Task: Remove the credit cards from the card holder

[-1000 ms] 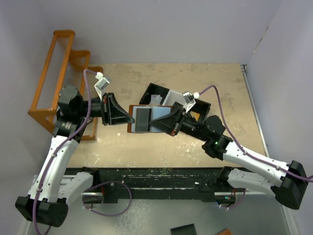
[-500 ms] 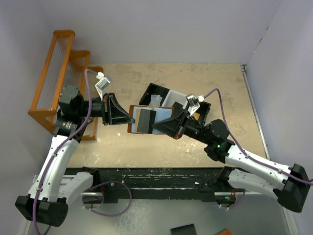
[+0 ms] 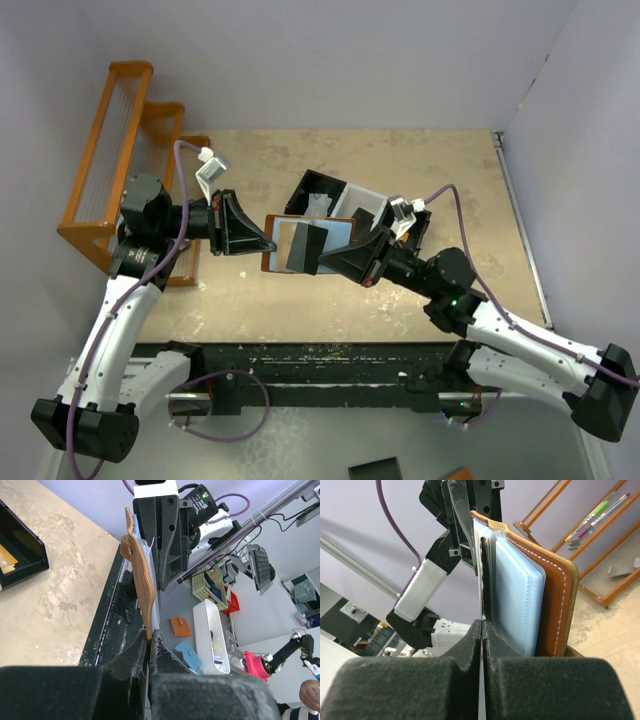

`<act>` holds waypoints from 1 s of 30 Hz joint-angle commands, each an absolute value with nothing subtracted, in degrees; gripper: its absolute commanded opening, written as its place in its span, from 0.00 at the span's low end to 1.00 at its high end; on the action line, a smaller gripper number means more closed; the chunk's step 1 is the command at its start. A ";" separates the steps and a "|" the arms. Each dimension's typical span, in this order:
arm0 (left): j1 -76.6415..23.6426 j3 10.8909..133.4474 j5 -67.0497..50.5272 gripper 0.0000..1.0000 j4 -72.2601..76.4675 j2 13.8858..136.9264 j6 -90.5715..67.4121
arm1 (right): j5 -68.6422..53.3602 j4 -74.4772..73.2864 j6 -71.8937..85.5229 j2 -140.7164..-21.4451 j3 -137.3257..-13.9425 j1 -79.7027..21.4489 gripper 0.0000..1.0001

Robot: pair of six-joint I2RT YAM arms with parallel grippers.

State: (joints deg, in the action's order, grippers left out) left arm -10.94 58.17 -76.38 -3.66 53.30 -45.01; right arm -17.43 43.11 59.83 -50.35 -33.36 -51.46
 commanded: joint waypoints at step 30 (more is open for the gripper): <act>-10.90 61.86 -71.30 0.00 -10.44 54.41 -38.65 | -23.66 57.28 67.70 -57.92 -31.43 -44.29 0.43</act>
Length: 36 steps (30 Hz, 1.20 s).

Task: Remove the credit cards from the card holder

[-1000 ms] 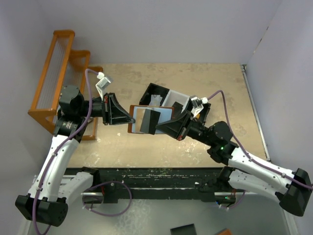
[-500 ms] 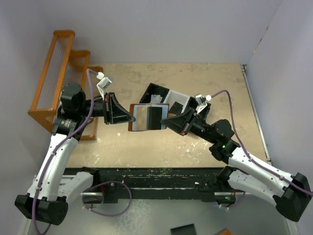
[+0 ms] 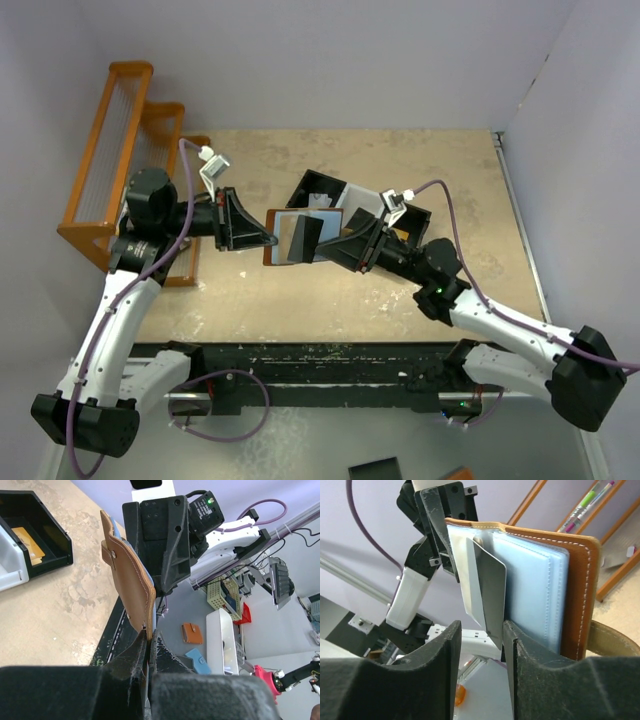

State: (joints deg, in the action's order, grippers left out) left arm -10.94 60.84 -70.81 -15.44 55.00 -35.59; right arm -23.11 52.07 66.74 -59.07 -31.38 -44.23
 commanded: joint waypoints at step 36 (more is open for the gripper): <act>-10.90 58.60 -71.14 0.00 6.07 55.00 -52.70 | -16.36 64.69 73.11 -62.17 -33.87 -45.10 0.45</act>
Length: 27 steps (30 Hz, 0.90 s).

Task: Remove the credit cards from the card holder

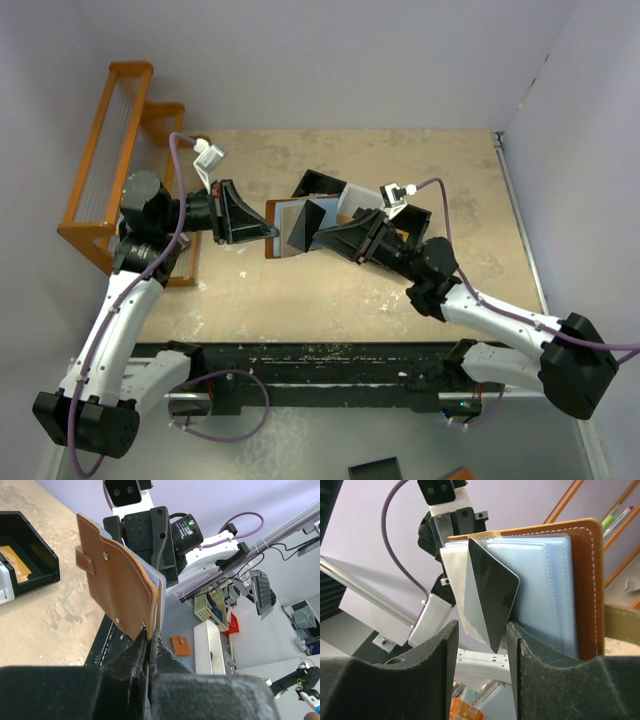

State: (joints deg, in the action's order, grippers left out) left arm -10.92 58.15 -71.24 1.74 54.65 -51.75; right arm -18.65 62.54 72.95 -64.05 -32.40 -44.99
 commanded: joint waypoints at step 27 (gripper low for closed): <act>-10.90 56.40 -71.61 0.00 13.53 54.85 -56.11 | -11.45 73.56 74.38 -66.36 -37.21 -45.13 0.26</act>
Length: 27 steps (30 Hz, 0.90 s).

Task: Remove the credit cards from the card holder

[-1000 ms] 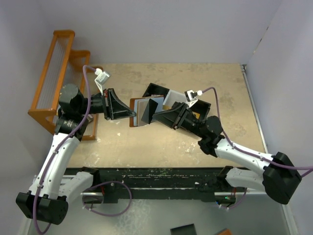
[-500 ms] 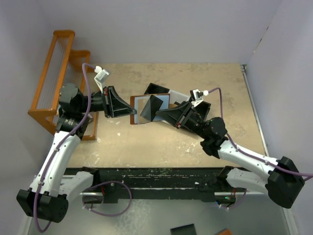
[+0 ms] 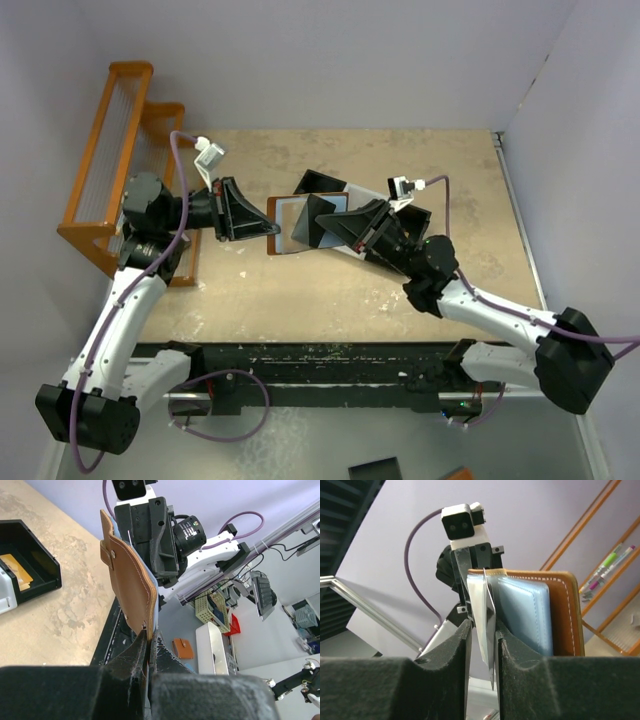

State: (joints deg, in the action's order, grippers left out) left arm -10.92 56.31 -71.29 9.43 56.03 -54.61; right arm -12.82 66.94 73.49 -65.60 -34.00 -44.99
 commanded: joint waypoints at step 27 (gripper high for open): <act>-10.90 57.77 -72.71 0.00 14.51 53.75 -58.40 | -16.68 31.77 63.47 -47.47 -39.28 -33.55 0.00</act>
